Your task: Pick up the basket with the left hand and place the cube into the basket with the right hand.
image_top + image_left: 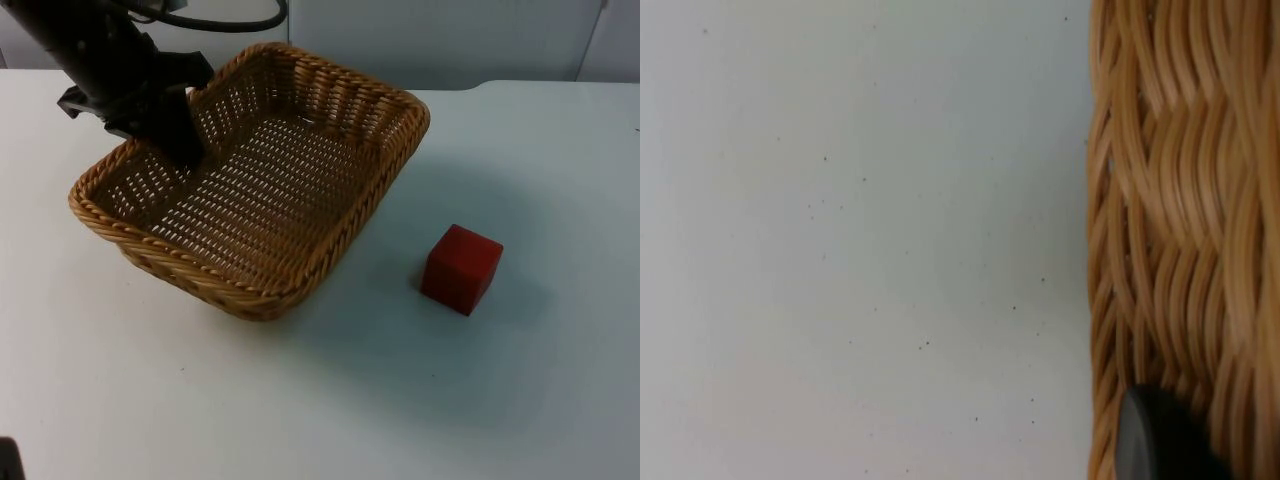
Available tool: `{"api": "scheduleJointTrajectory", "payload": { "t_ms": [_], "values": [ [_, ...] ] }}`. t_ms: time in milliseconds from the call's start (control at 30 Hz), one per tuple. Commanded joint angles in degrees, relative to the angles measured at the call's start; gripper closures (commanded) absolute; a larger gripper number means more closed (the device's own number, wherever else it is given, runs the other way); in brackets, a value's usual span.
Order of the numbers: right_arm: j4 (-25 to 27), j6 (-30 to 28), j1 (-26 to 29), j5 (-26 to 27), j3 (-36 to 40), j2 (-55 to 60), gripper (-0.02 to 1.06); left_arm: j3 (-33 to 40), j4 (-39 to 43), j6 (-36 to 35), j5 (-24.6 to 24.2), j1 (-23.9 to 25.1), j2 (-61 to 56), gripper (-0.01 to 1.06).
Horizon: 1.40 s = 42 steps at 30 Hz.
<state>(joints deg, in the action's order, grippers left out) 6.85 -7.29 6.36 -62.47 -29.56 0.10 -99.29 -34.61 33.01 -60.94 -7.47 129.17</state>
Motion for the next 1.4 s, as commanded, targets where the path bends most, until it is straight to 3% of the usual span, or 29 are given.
{"api": "scheduleJointTrajectory", "payload": {
  "t_ms": [0,67,100,200,233,267,333,400,600,667,700,733,867,1033,1133,1267,1333,1367],
  "values": [
    [-2.2,3.1,-0.2,1.5,-0.3,-0.1,1.02,-0.6,-2.2,-0.2,-0.2,-0.1,-1.2,1.05],
    [-4.7,8.5,-0.2,6.3,-1.4,2.2,1.02,-0.6,-2.2,-0.2,-0.2,-0.1,-1.2,1.05],
    [-4.7,8.5,-0.2,6.3,-1.4,2.2,1.02,-0.6,-2.2,-0.2,-0.2,-0.1,-1.2,1.05],
    [-5.2,12.5,-0.2,25.6,-2.0,7.1,1.02,-0.6,-2.2,-0.2,-0.2,-0.1,-1.2,1.05],
    [-5.1,12.5,-0.2,35.1,-2.1,11.2,1.02,-0.6,-2.2,-0.2,-0.2,-0.1,-1.2,1.05],
    [-5.1,12.5,-0.2,35.1,-2.1,11.2,1.02,-0.6,-2.2,-0.2,-0.2,-0.1,-1.2,1.05],
    [-5.1,13.1,-0.2,43.3,-2.1,18.4,1.02,-0.6,-2.2,-0.2,-0.2,-0.1,-1.2,1.05],
    [-5.1,13.1,-0.2,47.6,-2.6,26.3,1.02,-0.6,-2.2,-0.2,-0.2,-0.1,-1.2,1.05],
    [-5.1,13.3,-0.2,47.2,-9.2,44.0,1.02,-0.6,-2.2,-0.2,-0.2,-0.1,-1.2,1.05],
    [-5.6,13.3,-0.2,43.2,-14.0,53.3,1.02,-0.6,-2.2,-0.2,-0.2,-0.1,-1.2,1.05],
    [-6.9,13.3,-1.2,38.7,-17.7,59.7,1.02,-0.6,-2.2,-0.2,-0.2,-0.1,-1.2,1.05],
    [-6.9,13.3,-1.2,38.7,-17.7,59.7,1.02,-0.6,-2.2,-0.2,-0.2,-0.1,-1.2,1.05],
    [-10.7,12.9,-6.3,28.1,-26.4,72.8,1.02,-0.6,-2.2,-0.2,-0.2,-0.1,-1.2,1.05],
    [-16.0,11.7,-14.2,23.2,-33.2,83.0,1.02,-0.6,-2.2,-0.2,-0.2,-0.1,-1.2,1.05],
    [-16.5,9.2,-17.9,21.2,-35.5,86.5,1.02,-0.6,-2.2,-0.2,-0.2,-0.1,-1.2,1.05],
    [-16.5,8.4,-23.1,21.2,-35.9,90.9,0.92,-0.6,-2.2,-0.2,-0.2,-0.1,-1.2,1.05],
    [-16.1,7.6,-26.3,20.3,-35.9,94.0,0.78,-0.6,-2.2,-0.2,-0.1,-0.1,-1.2,1.05],
    [-15.3,6.2,-28.2,19.5,-35.9,95.9,0.65,-0.6,-2.2,-0.2,-0.1,-0.1,-1.2,1.05]
  ]
}}
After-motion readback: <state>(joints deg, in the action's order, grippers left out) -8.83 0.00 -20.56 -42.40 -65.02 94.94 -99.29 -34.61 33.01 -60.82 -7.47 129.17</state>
